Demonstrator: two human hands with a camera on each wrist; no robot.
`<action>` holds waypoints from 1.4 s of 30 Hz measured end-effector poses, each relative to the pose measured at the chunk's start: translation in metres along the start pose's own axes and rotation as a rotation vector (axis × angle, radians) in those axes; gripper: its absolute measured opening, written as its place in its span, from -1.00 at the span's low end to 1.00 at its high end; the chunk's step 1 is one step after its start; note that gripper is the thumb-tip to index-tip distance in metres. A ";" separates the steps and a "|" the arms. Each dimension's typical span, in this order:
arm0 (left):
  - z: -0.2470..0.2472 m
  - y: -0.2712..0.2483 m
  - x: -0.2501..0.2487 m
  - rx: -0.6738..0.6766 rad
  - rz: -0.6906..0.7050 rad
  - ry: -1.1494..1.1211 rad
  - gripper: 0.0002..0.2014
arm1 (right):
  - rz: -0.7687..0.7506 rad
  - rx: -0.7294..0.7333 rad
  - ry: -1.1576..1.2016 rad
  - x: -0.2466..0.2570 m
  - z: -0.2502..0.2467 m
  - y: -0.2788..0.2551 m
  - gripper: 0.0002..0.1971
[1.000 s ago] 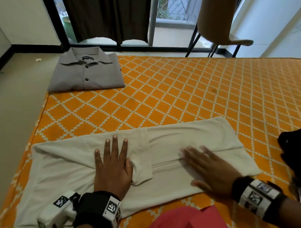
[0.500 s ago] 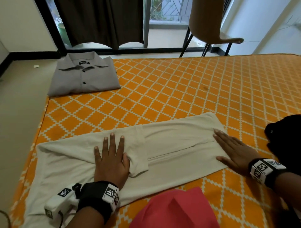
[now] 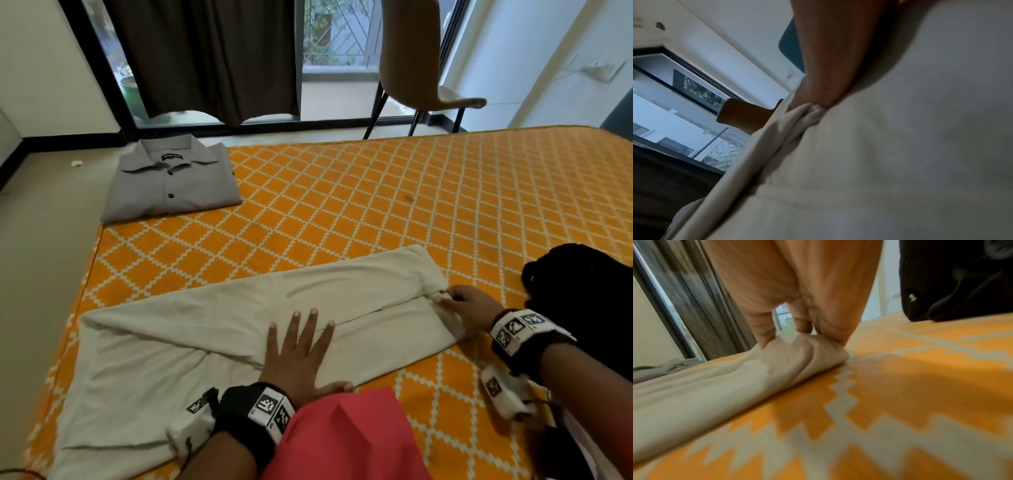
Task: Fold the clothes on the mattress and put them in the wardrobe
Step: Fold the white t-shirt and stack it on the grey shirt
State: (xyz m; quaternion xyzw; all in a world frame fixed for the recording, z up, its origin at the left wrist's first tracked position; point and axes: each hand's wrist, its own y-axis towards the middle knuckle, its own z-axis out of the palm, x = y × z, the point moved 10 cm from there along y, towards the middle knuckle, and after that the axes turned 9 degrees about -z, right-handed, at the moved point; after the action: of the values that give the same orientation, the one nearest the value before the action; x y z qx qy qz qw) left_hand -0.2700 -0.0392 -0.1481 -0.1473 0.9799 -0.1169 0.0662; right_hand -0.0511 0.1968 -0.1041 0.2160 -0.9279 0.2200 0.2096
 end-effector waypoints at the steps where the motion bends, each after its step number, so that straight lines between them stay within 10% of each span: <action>1: -0.002 0.001 0.002 -0.008 -0.015 -0.002 0.08 | 0.028 -0.029 0.094 -0.001 0.000 0.004 -0.74; 8: 0.011 0.001 -0.001 0.151 -0.010 -0.061 0.08 | -0.028 -0.002 0.444 0.012 0.000 0.024 -0.17; 14: -0.012 -0.001 0.006 -0.033 0.014 -0.161 0.19 | -0.232 -0.098 -0.097 0.081 -0.004 0.011 -0.50; 17: -0.033 -0.011 0.019 0.072 -0.022 -0.728 0.13 | -0.448 -0.097 -0.310 0.147 0.007 -0.016 -0.45; 20: -0.074 -0.021 0.050 -0.101 -0.202 -1.367 -0.51 | -0.595 -0.048 -0.379 0.205 0.036 -0.040 -0.43; 25: -0.050 -0.021 0.034 0.254 -0.420 -1.973 -0.75 | -0.721 0.184 -0.238 0.257 0.102 -0.054 -0.54; 28: -0.028 -0.022 0.031 0.245 -0.458 -2.029 -0.64 | -0.626 0.253 0.007 0.244 0.111 -0.047 -0.71; 33: -0.009 -0.012 0.041 0.191 -0.550 -1.879 0.23 | -0.605 -0.025 0.199 0.206 0.076 -0.036 -0.56; 39: -0.037 0.002 0.044 0.082 -0.530 -1.463 -0.25 | -0.758 -0.176 -0.124 0.186 0.077 -0.040 -0.68; 42: -0.037 0.009 0.041 0.081 -0.506 -1.403 -0.32 | -0.789 0.000 -0.360 0.185 0.105 -0.043 -0.42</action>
State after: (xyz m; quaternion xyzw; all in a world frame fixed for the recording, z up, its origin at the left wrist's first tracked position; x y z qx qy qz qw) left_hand -0.3171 -0.0356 -0.1186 -0.4058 0.6385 -0.0433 0.6525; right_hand -0.2118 0.0525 -0.0865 0.5893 -0.7959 0.0818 0.1122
